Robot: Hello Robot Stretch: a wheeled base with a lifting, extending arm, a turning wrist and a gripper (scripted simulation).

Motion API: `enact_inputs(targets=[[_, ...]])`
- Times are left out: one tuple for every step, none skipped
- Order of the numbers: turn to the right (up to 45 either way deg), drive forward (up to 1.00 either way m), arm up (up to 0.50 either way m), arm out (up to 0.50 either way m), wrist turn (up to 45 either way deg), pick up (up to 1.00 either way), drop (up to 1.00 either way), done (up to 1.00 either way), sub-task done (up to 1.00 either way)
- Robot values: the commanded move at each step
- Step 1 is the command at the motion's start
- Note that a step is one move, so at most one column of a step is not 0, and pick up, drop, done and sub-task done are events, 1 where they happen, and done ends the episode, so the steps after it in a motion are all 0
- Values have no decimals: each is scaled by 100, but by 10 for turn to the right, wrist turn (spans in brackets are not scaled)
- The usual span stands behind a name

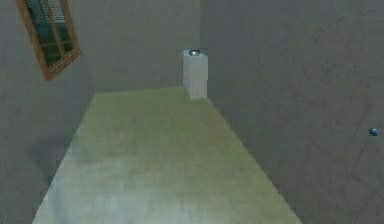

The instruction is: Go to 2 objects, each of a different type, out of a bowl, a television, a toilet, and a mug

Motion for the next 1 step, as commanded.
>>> enact_inputs(targets=[[0,100,0,0,0,0,0,0,0]])
